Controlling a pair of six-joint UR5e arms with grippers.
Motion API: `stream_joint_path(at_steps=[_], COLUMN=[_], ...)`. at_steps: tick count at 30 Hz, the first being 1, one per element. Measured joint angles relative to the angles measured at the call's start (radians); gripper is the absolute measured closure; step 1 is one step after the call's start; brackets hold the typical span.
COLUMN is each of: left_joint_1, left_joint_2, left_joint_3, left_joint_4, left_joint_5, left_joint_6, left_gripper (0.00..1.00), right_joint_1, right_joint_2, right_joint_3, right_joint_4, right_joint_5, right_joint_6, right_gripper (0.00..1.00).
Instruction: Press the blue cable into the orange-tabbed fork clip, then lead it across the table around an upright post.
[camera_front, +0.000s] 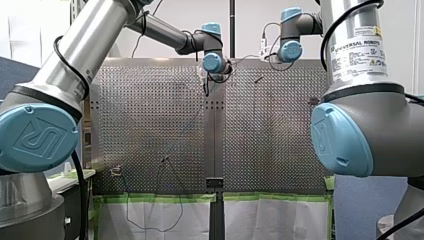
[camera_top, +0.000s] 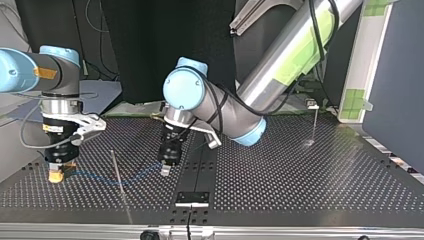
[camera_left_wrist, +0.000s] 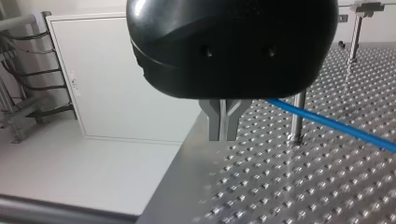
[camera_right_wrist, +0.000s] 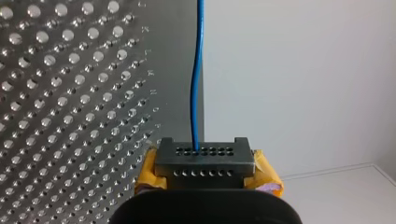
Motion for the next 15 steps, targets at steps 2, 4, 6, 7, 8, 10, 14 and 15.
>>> stream_joint_path(at_steps=[2,4,6,7,8,10,14,15], left_joint_1=[-0.008,-0.016,-0.021,-0.023,-0.024,-0.027,-0.031,-0.031], left_joint_2=[-0.017,-0.035,-0.052,-0.062,-0.069,-0.087,-0.112,-0.115], left_joint_3=[0.019,0.037,0.054,0.064,0.071,0.089,0.123,0.13], left_joint_4=[-0.015,-0.023,-0.026,-0.028,-0.029,-0.032,-0.031,-0.03], left_joint_5=[0.0,0.0,0.0,-0.001,-0.001,-0.001,0.002,0.003], left_joint_6=[-0.004,-0.011,-0.02,-0.025,-0.028,-0.032,-0.046,-0.051], left_gripper=[1.0,1.0,1.0,1.0,1.0,1.0,1.0,1.0], right_joint_1=[-0.005,-0.009,-0.013,-0.015,-0.018,-0.021,-0.03,-0.033], right_joint_2=[0.004,0.009,0.013,0.016,0.02,0.027,0.036,0.038], right_joint_3=[0.0,0.0,0.0,0.0,0.0,0.001,0.001,0.001], right_joint_4=[0.0,0.0,0.0,0.0,0.0,0.0,-0.001,-0.001], right_joint_5=[0.0,0.0,-0.001,-0.001,-0.002,-0.003,-0.004,-0.004], right_joint_6=[0.0,0.0,0.0,0.0,0.0,0.0,0.0,0.0], right_gripper=[1.0,1.0,1.0,1.0,1.0,1.0,1.0,1.0])
